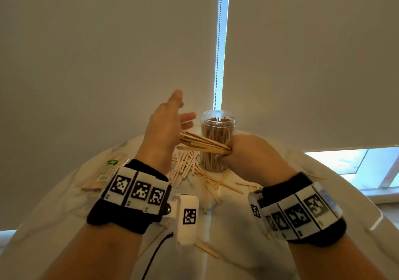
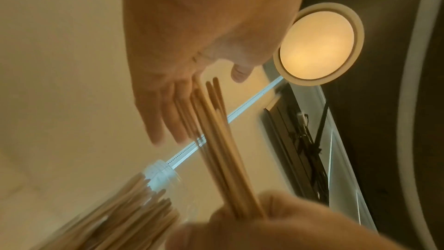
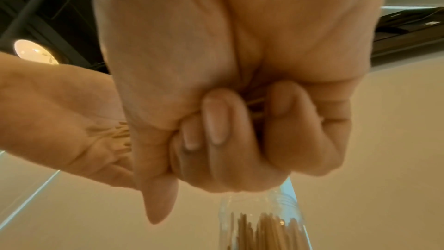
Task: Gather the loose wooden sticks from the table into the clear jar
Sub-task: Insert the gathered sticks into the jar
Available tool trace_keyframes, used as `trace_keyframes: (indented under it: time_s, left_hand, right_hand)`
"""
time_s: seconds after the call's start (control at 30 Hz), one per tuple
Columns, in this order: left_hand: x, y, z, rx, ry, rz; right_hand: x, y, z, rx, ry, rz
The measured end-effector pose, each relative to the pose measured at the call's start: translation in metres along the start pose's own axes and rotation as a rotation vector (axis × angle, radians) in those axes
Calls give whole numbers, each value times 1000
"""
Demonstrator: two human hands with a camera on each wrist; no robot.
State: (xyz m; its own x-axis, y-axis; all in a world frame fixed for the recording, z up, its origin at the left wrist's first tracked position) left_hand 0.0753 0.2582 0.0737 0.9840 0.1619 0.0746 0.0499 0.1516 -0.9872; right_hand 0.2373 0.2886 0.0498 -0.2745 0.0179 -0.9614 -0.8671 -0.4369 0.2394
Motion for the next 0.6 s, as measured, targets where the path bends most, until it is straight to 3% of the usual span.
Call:
trace_keyframes:
  time_s: [0.1, 0.27, 0.43, 0.6]
  left_hand:
    - [22, 6, -8, 5, 147, -2]
    - [22, 5, -7, 57, 136, -14]
    - [17, 15, -6, 246, 93, 533]
    - [6, 19, 2, 225, 43, 439]
  right_hand:
    - [8, 10, -1, -36, -22, -51]
    - [1, 3, 3, -2, 16, 33]
    - [-4, 1, -1, 1, -22, -9]
    - [-14, 7, -5, -132, -92, -23]
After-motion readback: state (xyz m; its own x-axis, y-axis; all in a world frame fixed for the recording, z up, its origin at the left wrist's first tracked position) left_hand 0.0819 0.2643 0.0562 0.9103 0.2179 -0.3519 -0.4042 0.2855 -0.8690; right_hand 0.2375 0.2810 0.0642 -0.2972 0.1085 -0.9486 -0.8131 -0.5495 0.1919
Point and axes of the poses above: each hand's wrist, its own z-axis towards the middle knuckle, its own x-axis out of the palm, y = z × x, the point moved 4 cm from there along z, towards the middle knuckle, and after that the axes turned 9 degrees about y, right-handed, at the moved point
